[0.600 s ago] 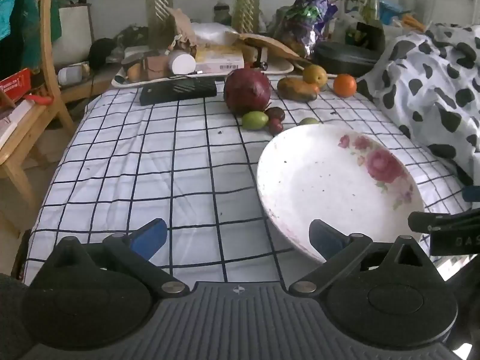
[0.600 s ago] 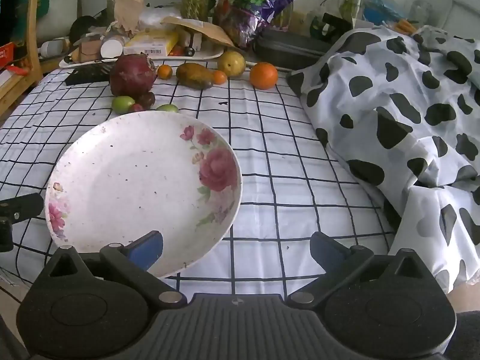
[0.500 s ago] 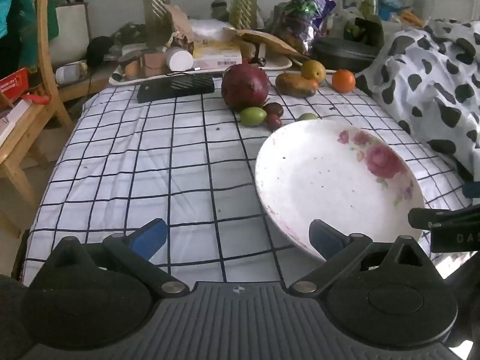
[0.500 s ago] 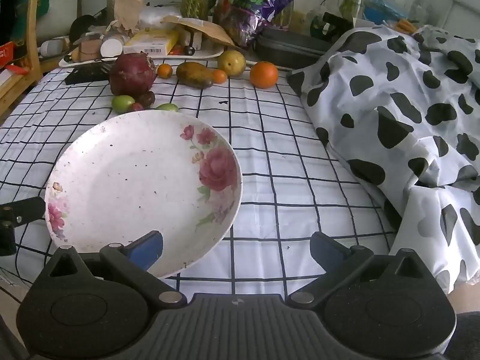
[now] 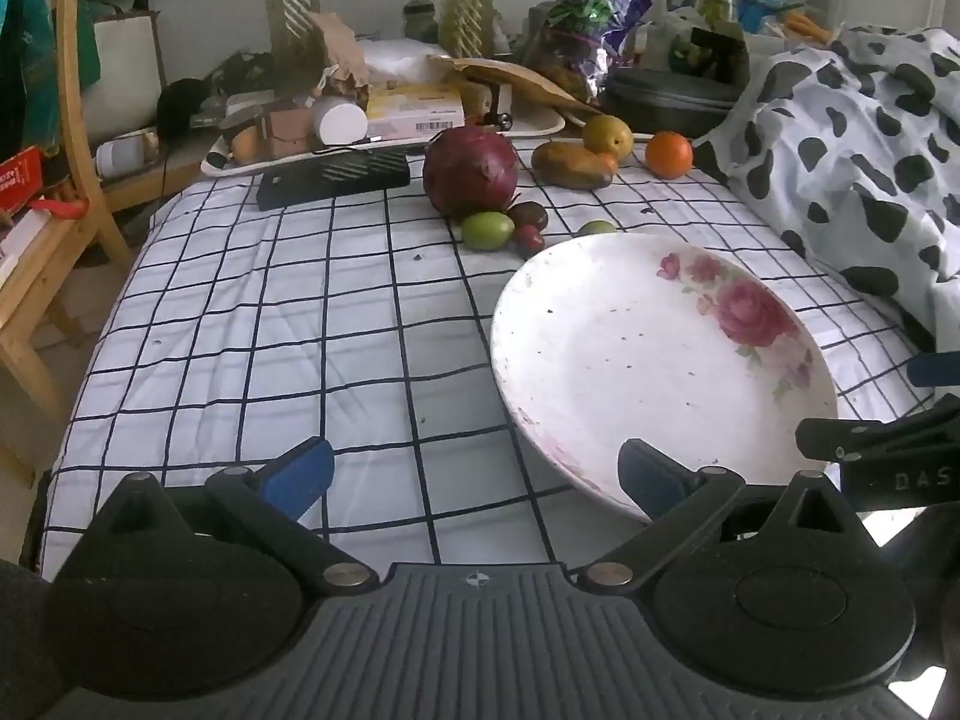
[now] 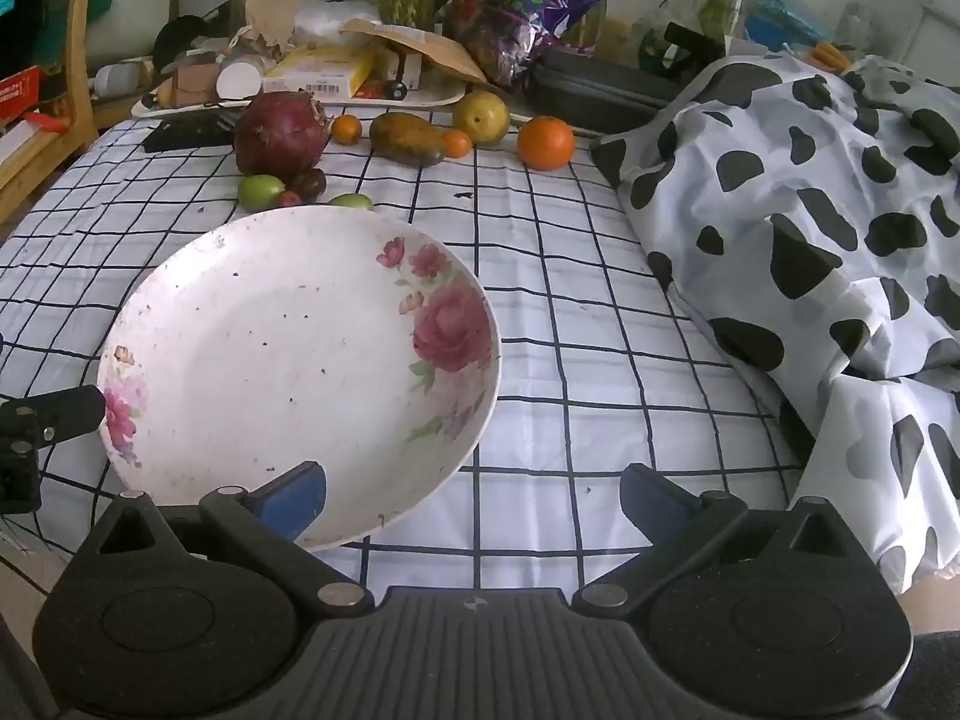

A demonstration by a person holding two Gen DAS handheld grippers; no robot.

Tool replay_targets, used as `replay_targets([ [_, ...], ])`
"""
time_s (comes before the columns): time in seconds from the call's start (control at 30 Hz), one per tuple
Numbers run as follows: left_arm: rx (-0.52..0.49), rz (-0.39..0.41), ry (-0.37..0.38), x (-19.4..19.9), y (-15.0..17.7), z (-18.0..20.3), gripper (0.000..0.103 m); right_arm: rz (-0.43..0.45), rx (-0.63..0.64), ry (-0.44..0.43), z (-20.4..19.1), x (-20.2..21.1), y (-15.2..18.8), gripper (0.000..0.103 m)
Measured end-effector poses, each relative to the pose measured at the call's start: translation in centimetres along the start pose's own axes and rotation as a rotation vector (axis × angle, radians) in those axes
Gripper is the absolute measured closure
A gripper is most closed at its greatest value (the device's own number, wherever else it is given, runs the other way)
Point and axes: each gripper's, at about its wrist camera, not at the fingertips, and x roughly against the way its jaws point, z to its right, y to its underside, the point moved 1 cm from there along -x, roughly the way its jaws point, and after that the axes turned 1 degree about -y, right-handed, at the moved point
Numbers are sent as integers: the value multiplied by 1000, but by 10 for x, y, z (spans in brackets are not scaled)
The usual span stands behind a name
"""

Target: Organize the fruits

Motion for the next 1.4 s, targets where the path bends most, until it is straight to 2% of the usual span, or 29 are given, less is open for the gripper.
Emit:
replay_targets([
  [0.87,-9,-12,-12,-1,1,3,0,-6,-3,0,2,-1,1,0],
  [1.4,-23,-6,10,-1,1,4,0,-13,-9,9,5,-4,2,0],
])
